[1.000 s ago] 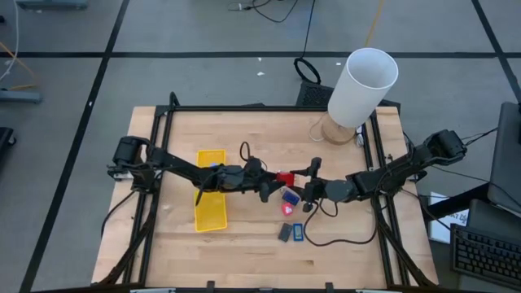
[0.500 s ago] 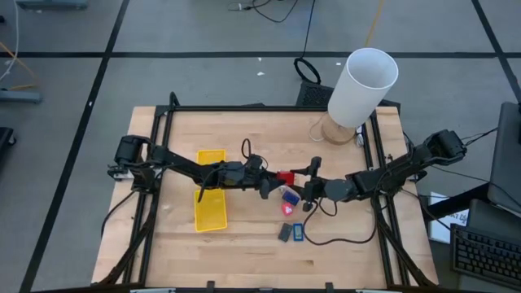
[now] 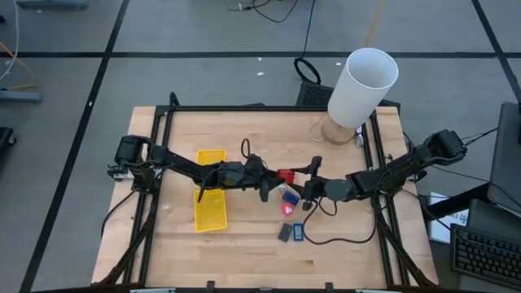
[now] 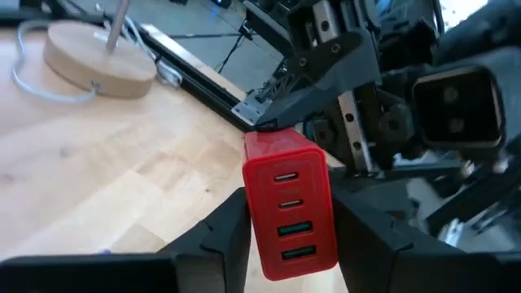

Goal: Pick & Place Office items
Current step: Put the red charger adapter into the top yellow bin

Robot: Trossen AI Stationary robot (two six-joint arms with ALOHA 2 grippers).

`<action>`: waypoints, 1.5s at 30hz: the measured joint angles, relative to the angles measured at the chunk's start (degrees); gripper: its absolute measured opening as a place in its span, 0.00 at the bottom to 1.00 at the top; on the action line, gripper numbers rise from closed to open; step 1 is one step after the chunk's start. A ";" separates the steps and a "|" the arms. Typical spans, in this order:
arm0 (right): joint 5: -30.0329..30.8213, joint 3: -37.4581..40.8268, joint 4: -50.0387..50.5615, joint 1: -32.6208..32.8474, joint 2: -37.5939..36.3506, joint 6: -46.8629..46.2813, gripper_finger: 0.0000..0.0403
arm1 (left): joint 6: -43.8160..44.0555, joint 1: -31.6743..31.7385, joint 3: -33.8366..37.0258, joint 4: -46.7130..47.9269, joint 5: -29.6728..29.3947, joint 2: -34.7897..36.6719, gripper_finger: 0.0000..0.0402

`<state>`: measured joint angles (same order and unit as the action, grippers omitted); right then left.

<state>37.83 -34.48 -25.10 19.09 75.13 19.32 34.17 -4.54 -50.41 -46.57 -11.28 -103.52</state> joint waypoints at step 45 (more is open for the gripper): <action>-0.40 0.00 0.09 -0.74 0.00 -5.04 0.57 | -3.81 -11.73 48.35 9.82 -40.11 51.18 0.30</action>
<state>37.42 -34.48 -25.02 18.35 75.13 14.28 30.36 -16.27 -2.07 -36.75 -51.39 -52.34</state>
